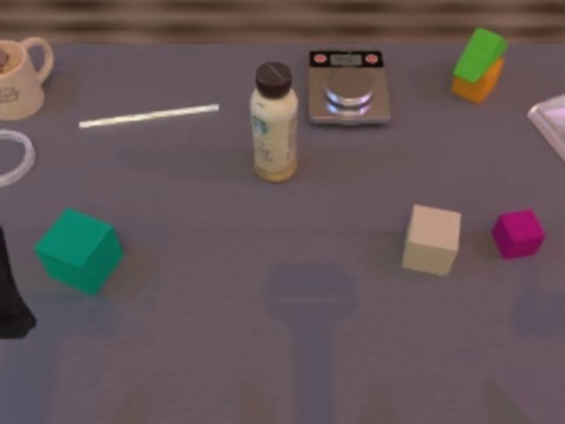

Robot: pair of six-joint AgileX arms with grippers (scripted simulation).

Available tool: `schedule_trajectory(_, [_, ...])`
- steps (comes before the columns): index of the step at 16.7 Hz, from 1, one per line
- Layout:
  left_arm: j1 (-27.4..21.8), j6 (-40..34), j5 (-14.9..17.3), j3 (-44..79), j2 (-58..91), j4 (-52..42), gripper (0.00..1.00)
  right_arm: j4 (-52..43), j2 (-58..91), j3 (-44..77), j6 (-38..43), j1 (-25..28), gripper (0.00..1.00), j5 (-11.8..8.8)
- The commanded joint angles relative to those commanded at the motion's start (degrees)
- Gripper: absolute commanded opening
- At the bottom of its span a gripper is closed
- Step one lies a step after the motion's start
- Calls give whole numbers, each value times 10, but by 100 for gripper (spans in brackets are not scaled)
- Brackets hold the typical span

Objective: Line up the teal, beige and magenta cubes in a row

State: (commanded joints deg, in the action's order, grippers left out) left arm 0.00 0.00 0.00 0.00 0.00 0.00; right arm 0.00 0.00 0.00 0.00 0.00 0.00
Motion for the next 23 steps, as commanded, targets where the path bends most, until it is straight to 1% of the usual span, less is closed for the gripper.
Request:
schedule_trajectory(4, [0, 0, 0, 0, 0, 0, 100, -12, 17, 17, 0, 2, 100, -1])
schedule_trajectory(6, [0, 0, 0, 0, 0, 0, 100, -38, 59, 57, -1, 7, 100, -1])
schedule_trajectory(9, [0, 0, 0, 0, 0, 0, 100, -100, 167, 152, -3, 15, 100, -1])
schedule_trajectory(12, [0, 0, 0, 0, 0, 0, 100, -182, 328, 272, -6, 26, 100, -1])
schedule_trajectory(19, [0, 0, 0, 0, 0, 0, 100, -398, 771, 575, -16, 53, 100, 3])
schedule_trajectory(23, [0, 0, 0, 0, 0, 0, 100, -505, 970, 728, -19, 68, 100, 3])
